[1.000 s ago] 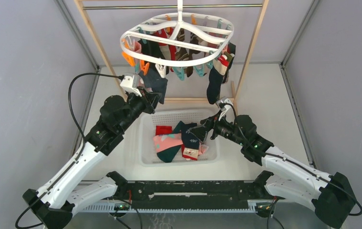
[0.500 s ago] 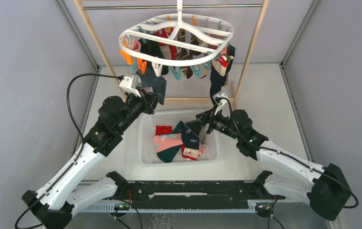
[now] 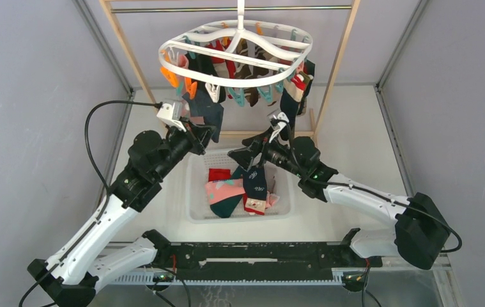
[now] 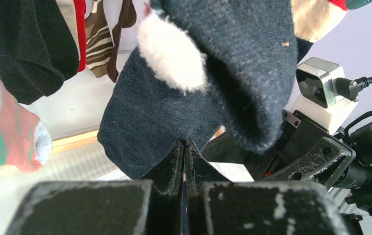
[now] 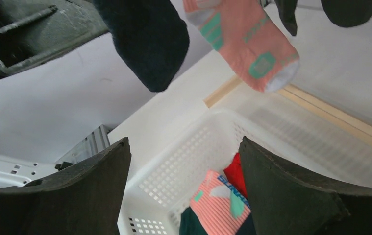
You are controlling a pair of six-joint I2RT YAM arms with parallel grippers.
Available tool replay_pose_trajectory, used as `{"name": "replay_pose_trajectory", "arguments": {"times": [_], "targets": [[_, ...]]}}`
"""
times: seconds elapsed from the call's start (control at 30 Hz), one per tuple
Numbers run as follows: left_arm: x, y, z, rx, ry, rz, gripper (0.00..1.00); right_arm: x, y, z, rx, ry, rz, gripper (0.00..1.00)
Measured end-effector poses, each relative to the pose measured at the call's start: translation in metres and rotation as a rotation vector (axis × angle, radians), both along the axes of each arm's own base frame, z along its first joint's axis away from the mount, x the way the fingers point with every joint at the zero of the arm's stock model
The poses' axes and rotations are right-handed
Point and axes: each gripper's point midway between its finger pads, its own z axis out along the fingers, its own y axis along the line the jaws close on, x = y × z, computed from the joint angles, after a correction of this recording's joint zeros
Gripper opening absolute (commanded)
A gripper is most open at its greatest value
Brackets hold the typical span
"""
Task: Remove the socks clipped to the hanger
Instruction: Remove the sock from the hanger.
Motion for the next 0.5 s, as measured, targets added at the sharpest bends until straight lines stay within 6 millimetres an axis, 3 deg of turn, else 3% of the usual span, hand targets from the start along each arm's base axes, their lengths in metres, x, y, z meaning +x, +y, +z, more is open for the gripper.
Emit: {"name": "replay_pose_trajectory", "arguments": {"times": [0.27,0.5], "targets": [[-0.004,-0.001,0.001,-0.035,0.026,-0.006,0.05,-0.009,0.023,0.013,0.044,-0.083,0.017,0.86],[-0.007,-0.004,-0.001,-0.051,0.050,-0.015,0.05,-0.003,0.038,0.036,0.079,-0.152,-0.011,0.86]]}}
